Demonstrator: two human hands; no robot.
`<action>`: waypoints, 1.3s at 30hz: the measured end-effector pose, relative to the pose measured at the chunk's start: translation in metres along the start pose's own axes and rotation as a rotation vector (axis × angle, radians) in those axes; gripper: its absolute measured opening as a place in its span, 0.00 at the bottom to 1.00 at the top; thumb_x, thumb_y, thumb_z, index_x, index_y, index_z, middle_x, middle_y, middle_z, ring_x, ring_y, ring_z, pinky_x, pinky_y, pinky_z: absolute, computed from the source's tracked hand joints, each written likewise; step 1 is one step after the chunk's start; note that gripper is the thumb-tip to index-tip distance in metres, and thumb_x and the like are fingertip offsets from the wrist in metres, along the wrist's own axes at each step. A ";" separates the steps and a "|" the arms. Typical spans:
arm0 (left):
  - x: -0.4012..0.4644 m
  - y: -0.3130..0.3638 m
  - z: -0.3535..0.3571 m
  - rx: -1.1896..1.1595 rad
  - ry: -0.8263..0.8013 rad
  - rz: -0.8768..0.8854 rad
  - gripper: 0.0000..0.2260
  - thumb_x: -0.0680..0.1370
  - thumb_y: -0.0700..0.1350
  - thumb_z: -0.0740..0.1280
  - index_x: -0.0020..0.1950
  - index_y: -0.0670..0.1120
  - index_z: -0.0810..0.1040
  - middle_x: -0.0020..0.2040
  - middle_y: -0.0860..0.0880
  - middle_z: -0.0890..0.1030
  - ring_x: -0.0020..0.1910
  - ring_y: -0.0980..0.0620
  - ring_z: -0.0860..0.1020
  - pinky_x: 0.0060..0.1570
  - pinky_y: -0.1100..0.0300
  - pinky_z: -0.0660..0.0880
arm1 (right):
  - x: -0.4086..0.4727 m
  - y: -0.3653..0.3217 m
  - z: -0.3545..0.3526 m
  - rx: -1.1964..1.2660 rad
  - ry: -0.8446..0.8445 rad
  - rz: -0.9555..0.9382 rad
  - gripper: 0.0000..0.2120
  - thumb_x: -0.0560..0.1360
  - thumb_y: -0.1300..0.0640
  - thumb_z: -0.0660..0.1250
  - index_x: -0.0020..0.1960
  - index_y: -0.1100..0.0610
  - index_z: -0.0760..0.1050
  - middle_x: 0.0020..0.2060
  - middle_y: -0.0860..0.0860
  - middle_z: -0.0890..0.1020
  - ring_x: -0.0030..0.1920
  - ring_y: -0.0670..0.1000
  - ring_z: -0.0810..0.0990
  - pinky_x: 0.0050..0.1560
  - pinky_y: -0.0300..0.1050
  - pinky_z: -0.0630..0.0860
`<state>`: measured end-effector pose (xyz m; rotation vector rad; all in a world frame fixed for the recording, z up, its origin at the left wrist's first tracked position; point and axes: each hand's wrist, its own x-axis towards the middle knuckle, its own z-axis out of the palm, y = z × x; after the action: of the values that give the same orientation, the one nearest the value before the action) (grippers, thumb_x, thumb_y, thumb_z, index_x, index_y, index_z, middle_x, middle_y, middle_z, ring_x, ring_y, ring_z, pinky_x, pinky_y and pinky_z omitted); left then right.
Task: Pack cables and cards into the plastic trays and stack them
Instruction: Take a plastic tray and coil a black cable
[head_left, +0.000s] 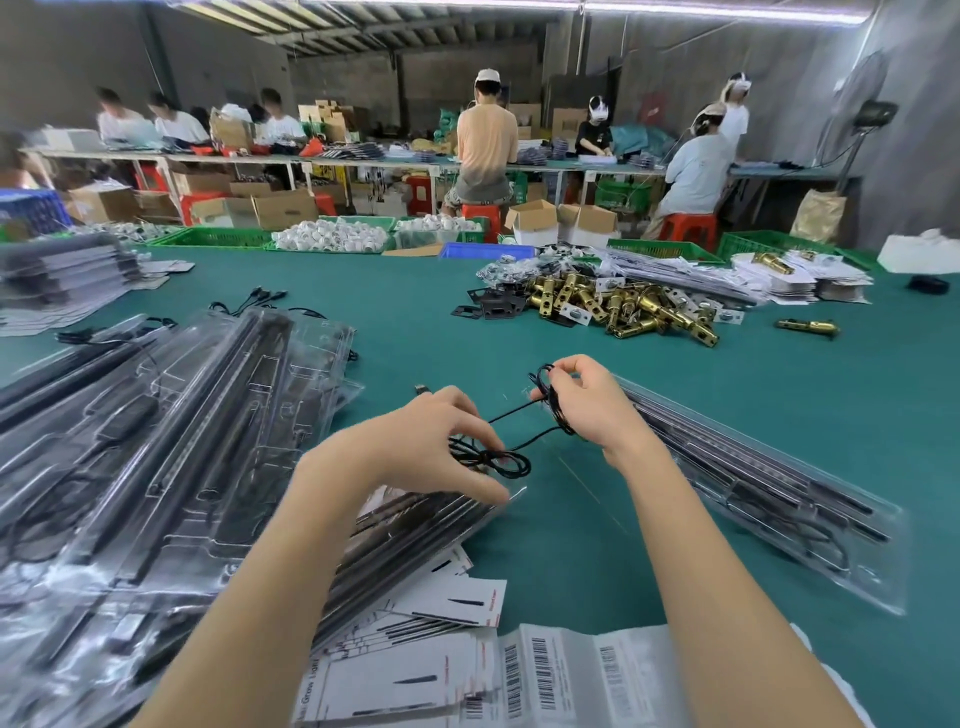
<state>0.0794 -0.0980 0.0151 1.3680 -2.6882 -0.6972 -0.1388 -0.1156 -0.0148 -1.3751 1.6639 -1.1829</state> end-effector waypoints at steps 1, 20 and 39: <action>-0.004 -0.006 -0.004 -0.118 -0.034 0.003 0.13 0.71 0.67 0.71 0.53 0.67 0.81 0.62 0.64 0.72 0.62 0.62 0.73 0.66 0.57 0.68 | -0.001 0.001 -0.001 -0.010 -0.010 0.005 0.08 0.85 0.52 0.56 0.59 0.52 0.71 0.42 0.44 0.85 0.44 0.49 0.79 0.50 0.50 0.74; 0.022 -0.047 0.029 -0.267 0.494 -0.163 0.07 0.78 0.44 0.67 0.52 0.54 0.79 0.47 0.56 0.80 0.33 0.55 0.75 0.32 0.73 0.70 | -0.012 -0.003 0.021 -0.529 -0.095 -0.140 0.09 0.72 0.47 0.71 0.46 0.51 0.85 0.40 0.45 0.86 0.45 0.50 0.83 0.46 0.48 0.82; 0.033 -0.043 0.035 -0.256 0.559 -0.320 0.05 0.80 0.43 0.61 0.52 0.53 0.73 0.46 0.52 0.83 0.46 0.47 0.80 0.55 0.46 0.77 | -0.054 -0.042 0.000 -0.842 -0.458 -0.348 0.08 0.71 0.51 0.74 0.49 0.41 0.84 0.46 0.40 0.81 0.49 0.45 0.79 0.51 0.45 0.77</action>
<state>0.0834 -0.1329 -0.0392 1.6377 -1.9113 -0.5444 -0.1113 -0.0641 0.0217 -2.3055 1.6671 -0.2270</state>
